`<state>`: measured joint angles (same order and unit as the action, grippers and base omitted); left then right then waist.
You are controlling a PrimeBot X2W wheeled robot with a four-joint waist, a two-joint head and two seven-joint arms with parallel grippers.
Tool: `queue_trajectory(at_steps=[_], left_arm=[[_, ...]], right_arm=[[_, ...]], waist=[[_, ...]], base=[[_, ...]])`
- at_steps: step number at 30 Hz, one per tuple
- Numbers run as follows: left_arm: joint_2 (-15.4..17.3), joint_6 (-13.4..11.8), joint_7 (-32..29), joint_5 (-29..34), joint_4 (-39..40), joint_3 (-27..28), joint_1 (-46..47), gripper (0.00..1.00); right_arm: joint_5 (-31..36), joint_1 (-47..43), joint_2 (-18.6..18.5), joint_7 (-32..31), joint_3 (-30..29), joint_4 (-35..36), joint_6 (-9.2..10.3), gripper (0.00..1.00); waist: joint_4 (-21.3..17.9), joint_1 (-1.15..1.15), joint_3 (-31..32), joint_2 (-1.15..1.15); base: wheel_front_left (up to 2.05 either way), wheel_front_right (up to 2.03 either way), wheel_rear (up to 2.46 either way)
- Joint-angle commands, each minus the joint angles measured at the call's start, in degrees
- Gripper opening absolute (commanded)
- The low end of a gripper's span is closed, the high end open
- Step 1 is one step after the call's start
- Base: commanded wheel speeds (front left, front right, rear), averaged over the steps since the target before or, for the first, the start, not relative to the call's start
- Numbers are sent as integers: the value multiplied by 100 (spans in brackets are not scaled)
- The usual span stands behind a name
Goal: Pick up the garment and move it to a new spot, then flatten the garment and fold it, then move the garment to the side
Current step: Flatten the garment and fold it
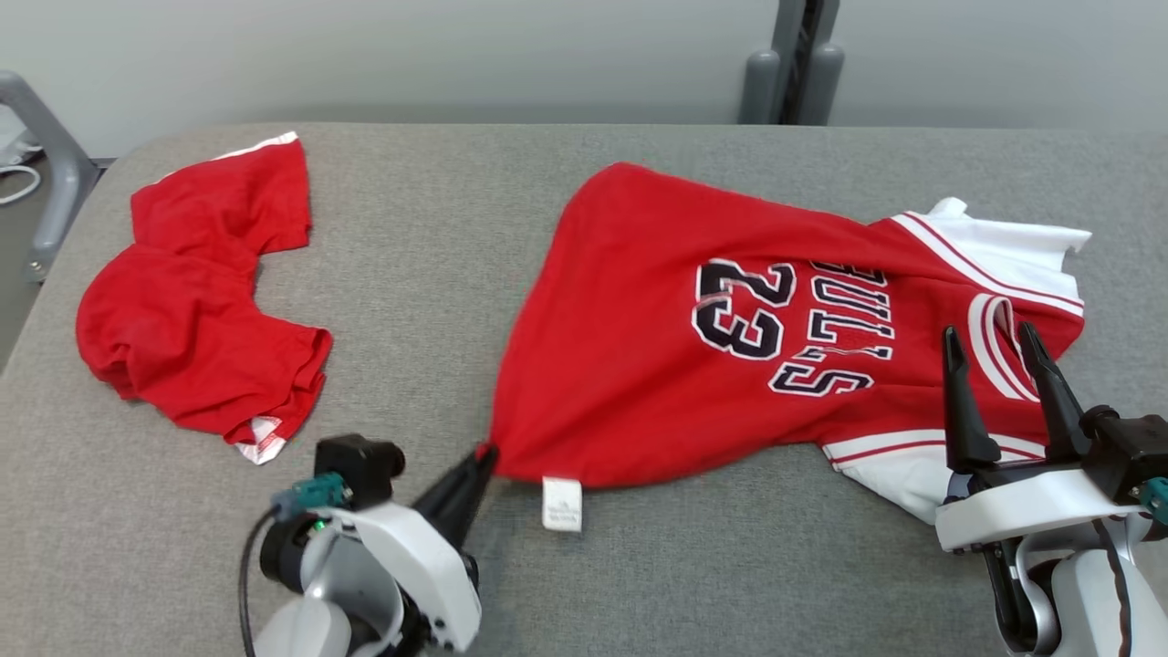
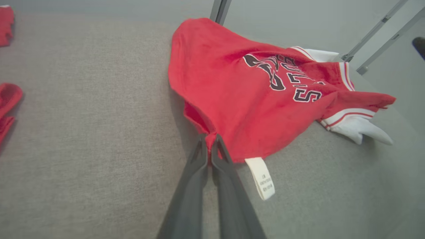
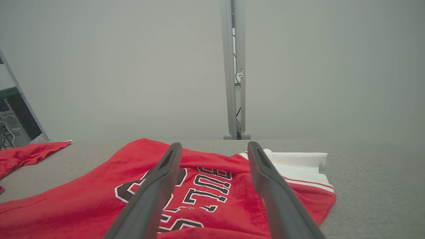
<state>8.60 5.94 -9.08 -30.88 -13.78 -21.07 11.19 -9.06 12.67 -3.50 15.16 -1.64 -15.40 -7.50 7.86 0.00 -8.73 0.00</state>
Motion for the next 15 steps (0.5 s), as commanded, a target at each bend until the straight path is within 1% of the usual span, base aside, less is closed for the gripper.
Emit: queue_trajectory(at_steps=[1,3,4,5,6,7,10,15], left_arm=[[100,-58,-261,-41,286,-67,-166,0],[181,-125,-529,-53,551,-127,-336,0],[227,-168,-612,-20,651,-148,-383,60],[273,-241,-639,47,742,-139,-411,100],[296,-321,-626,102,814,-109,-425,100],[296,-321,-626,102,814,-109,-425,100],[282,-493,-531,177,968,-39,-394,100],[112,-735,-35,137,1148,299,-110,100]], right_arm=[[28,23,-22,15,-17,-13,2,100],[29,28,-19,16,-9,-33,2,100],[28,35,-17,16,1,-44,2,100],[26,46,-16,15,20,-59,2,100],[26,60,-16,15,42,-72,2,100],[26,60,-16,15,42,-72,2,100],[32,110,-53,15,65,-87,2,100],[2,192,-107,15,80,-70,2,100]], waist=[[42,0,22,0],[49,0,32,0],[44,0,36,0],[31,0,40,0],[12,0,42,0],[12,0,42,0],[-72,0,33,0],[-241,0,1,0]], base=[[0,0,0],[0,0,0],[0,0,0],[0,0,0],[0,0,0],[0,0,0],[0,0,0],[0,0,0]])
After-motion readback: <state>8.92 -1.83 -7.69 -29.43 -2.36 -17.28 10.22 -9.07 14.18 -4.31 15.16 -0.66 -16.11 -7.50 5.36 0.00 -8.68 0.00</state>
